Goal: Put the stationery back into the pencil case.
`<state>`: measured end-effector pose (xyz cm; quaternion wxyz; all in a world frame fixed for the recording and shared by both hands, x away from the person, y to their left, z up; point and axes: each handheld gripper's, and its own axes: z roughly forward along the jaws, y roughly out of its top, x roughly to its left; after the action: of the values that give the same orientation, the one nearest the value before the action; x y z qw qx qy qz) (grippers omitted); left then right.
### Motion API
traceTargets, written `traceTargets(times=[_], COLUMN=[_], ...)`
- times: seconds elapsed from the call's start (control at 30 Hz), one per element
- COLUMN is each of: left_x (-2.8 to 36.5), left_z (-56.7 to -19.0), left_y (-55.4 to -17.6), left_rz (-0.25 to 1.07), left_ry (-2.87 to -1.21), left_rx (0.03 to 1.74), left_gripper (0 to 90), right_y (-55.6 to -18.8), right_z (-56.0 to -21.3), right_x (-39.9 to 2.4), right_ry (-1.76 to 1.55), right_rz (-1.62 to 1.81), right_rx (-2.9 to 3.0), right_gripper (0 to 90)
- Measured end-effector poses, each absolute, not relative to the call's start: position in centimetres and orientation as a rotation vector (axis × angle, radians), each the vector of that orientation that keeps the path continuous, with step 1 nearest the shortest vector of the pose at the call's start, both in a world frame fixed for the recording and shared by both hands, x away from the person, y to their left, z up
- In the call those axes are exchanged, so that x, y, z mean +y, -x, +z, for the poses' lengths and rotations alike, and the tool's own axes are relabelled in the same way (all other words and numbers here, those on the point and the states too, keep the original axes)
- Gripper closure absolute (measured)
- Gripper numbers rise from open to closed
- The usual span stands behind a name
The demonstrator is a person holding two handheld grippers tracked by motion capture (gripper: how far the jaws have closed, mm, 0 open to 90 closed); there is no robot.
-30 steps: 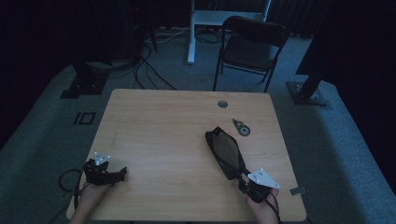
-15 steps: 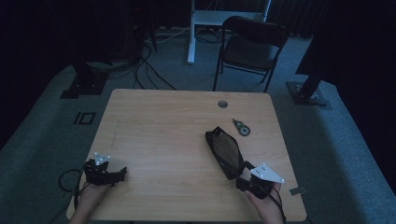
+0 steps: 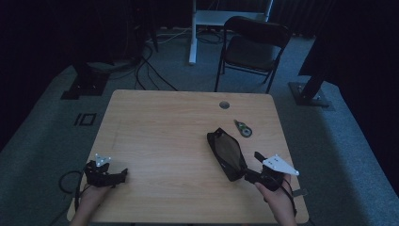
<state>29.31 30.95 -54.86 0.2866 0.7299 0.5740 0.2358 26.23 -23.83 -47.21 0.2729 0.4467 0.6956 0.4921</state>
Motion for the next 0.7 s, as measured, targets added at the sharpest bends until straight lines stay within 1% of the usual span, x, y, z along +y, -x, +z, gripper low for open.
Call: traceTargets(times=[0.17,0.2,0.3,0.7], left_x=[30.9,30.9,30.9,30.9], left_z=[-54.9,-54.9,-54.9,-54.9], left_y=[-29.3,-29.3,-29.3,-29.3], left_rz=[0.63,0.63,0.63,0.63], left_ry=[-1.951,-1.951,-1.95,-1.95], left_rx=[1.534,1.534,1.534,1.534], left_gripper=[0.6,0.6,0.6,0.6], right_y=[-27.0,-27.5,-28.2,-31.5], right_z=[-46.6,-46.4,-46.2,-46.4], right_x=[-24.4,-24.6,-25.0,-26.1], right_ry=[-1.205,-1.217,-1.226,-1.238], right_rz=[1.315,1.323,1.319,1.268], right_rx=[1.849,1.838,1.825,1.796], right_gripper=[29.0,26.9,26.0,26.6])
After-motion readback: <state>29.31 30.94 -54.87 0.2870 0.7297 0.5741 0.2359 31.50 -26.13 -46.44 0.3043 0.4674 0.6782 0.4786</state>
